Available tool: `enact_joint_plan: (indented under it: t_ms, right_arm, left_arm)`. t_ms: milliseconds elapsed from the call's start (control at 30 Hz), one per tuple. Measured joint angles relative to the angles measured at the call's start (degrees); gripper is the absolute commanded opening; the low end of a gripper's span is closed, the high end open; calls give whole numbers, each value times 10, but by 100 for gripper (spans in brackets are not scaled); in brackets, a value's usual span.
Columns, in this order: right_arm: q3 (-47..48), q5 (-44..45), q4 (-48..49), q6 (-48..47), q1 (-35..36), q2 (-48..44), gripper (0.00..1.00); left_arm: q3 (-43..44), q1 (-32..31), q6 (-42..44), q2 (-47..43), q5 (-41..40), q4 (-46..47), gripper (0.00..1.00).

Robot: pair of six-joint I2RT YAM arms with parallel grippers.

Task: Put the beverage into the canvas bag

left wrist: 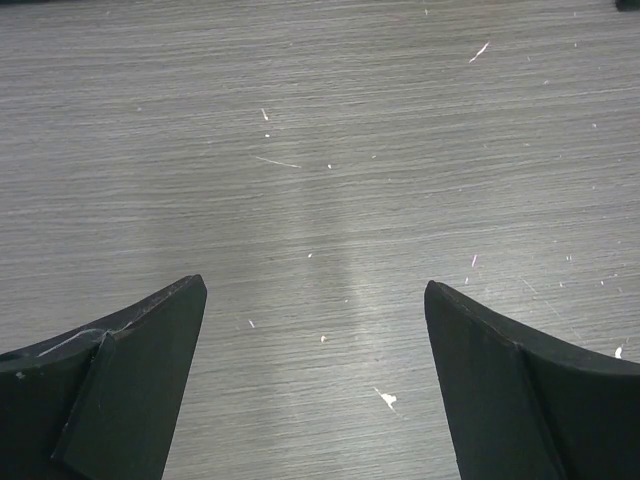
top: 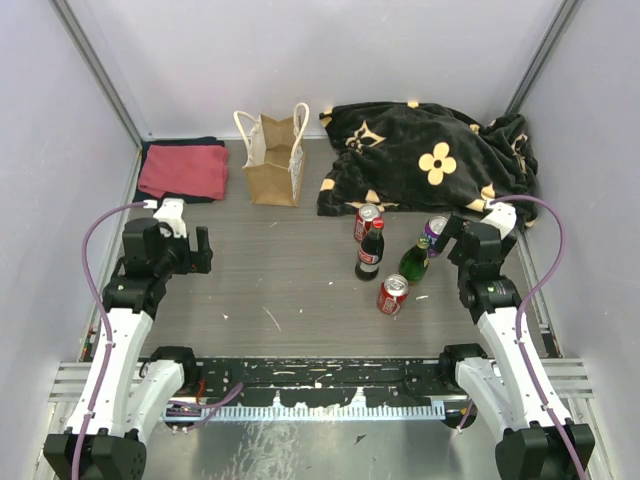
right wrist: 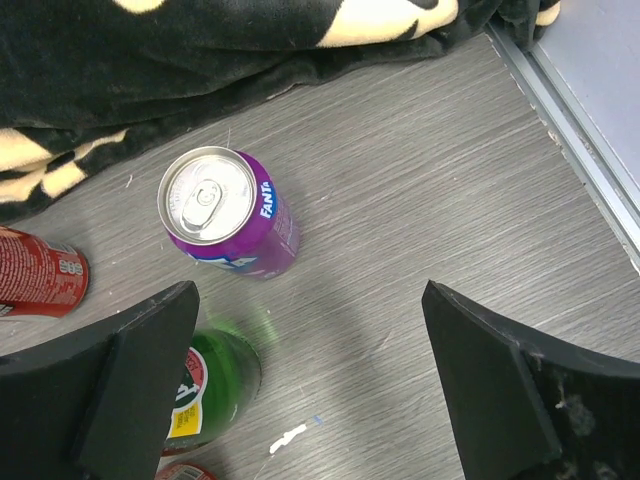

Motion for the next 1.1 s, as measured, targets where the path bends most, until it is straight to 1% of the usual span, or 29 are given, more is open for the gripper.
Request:
enact_joint_plan:
  t_ms: [167,300,367,467,600,733,800,933,1100]
  right_arm:
    - [0,4,1,-2,0,-9,100]
    - [4,-7,-2,-33,0,-17,100]
    - [12,-17,-7,-50,0,-22,100]
    - [38,-23,-15,-71,0,-27,100]
    - [100,-23,-30,-83,0,-8,100]
    - [155,-31,-39,-89,0,16,100]
    - [163,-39,-43,-90,0,16,100]
    - [163,-52,-52,-92,0,14,100]
    - [163,-60,-64,-92,-1,14,100]
  left_arm:
    - [-4,0,2,0,0,3,98]
    - [-2,0,1,6,3,5,98]
    - [10,0,-1,25,7,2,98]
    - [51,0,-6,76,10,-3,98]
    - [160,0,-17,184,14,-7,100]
    - [314,-4,-33,329,26,-2,99]
    - [390,-10,-40,402,32,2,99]
    - [506,-20,-43,521,41,7,99]
    - [607,-34,-43,635,44,8,99]
